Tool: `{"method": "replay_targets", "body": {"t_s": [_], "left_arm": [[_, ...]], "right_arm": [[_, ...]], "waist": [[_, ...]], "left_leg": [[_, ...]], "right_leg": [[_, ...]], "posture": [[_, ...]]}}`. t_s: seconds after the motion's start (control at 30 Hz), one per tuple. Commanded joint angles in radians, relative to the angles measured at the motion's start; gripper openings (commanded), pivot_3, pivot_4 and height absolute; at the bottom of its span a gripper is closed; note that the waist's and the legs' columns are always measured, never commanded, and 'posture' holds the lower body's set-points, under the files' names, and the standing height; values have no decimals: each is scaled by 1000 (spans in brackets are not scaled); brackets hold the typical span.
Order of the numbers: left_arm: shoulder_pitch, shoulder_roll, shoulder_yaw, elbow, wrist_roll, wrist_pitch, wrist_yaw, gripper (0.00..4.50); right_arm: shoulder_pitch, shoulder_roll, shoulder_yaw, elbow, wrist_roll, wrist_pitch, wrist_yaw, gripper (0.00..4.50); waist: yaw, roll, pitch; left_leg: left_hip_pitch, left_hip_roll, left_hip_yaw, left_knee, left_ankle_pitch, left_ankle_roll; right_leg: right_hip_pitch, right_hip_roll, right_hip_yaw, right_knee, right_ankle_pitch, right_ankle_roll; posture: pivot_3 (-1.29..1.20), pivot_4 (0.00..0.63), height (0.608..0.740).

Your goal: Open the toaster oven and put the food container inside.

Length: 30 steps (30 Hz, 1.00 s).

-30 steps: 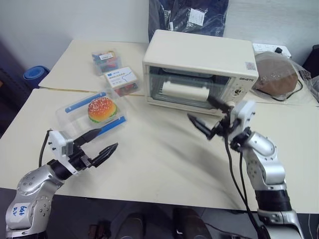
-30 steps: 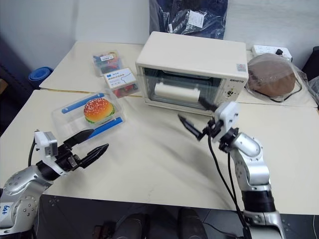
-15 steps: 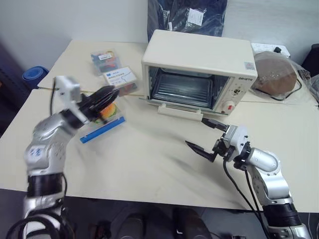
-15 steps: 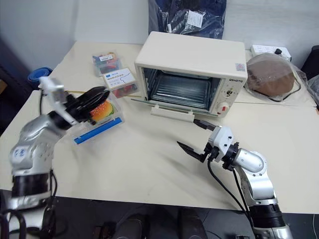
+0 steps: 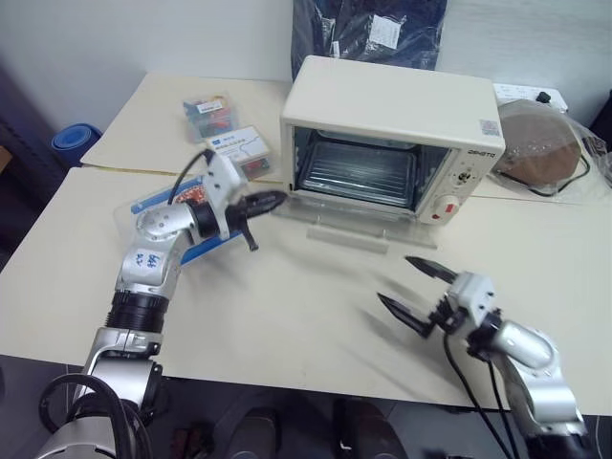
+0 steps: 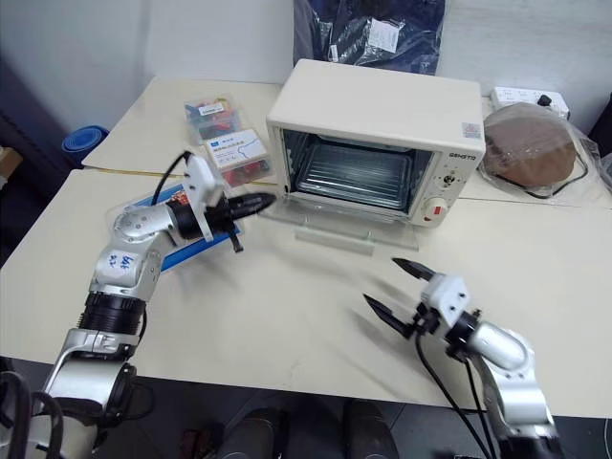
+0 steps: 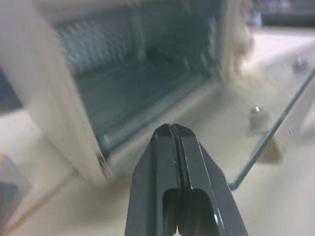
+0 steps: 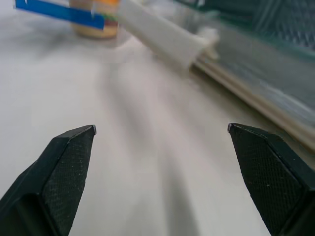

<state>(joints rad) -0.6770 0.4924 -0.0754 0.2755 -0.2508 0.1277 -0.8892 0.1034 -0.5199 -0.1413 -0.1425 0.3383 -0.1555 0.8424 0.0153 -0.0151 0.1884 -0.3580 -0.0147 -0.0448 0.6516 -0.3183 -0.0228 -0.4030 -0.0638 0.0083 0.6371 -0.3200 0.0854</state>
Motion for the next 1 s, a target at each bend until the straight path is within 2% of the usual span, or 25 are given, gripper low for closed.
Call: {"method": "replay_targets", "body": {"t_s": [0.03,0.13,0.23,0.37,0.47,0.57,0.7,0.8,0.9,1.0], "left_arm": [[28,-1,-49,-84,58,-15,4,12],[71,-27,-87,-104,123,-28,61,12],[86,-49,-97,-77,171,-46,112,12],[130,-91,-43,-142,99,20,133,12],[238,-88,85,-342,-73,120,131,573],[348,-59,199,-501,-193,182,140,1505],[603,24,497,-677,-350,264,171,2723],[745,37,749,-684,-445,303,257,3612],[815,40,961,-610,-549,363,357,4423],[862,64,1077,-541,-591,417,425,4468]], "right_arm": [[65,-25,-90,-53,29,-30,-12,4500],[87,-19,-158,-61,49,-57,-37,4500],[45,7,-192,-59,110,-48,-65,4500],[-9,5,-172,-64,150,-2,-58,4500],[-45,-12,-140,-112,243,71,6,4500],[-71,-25,-113,-139,247,78,49,4500],[-127,-16,-54,-133,214,25,103,4500],[-164,-6,-11,-116,198,4,136,4500],[-188,3,33,-112,188,13,146,4500],[-213,7,69,-121,210,29,179,4500]], "waist": [[3,0,0],[1,0,0],[-7,0,0],[-17,0,0],[-22,0,0],[-26,0,0],[-30,0,0],[-36,0,0],[-29,0,0],[-19,0,0]], "left_leg": [[0,0,0,0,0,0],[1,0,0,1,-1,3],[2,0,1,0,-1,3],[2,1,1,0,-1,3],[2,2,1,0,-1,2],[1,3,1,0,0,0],[3,3,1,-1,-2,2],[3,4,0,-1,-2,3],[3,4,-2,-1,-2,3],[4,4,-3,-1,-3,4]], "right_leg": [[0,0,1,0,0,0],[0,0,3,1,1,1],[1,1,3,3,1,1],[0,1,3,4,1,1],[0,1,3,4,1,1],[-1,1,3,4,0,0],[-1,1,4,4,0,0],[0,1,3,4,-1,-2],[2,1,1,3,-1,-2],[3,1,0,1,-1,-3]], "posture": [[0,150,740],[0,150,740],[0,150,740],[0,150,740],[0,150,740],[0,150,740],[0,150,740],[0,150,740],[0,150,740],[0,150,740]]}}
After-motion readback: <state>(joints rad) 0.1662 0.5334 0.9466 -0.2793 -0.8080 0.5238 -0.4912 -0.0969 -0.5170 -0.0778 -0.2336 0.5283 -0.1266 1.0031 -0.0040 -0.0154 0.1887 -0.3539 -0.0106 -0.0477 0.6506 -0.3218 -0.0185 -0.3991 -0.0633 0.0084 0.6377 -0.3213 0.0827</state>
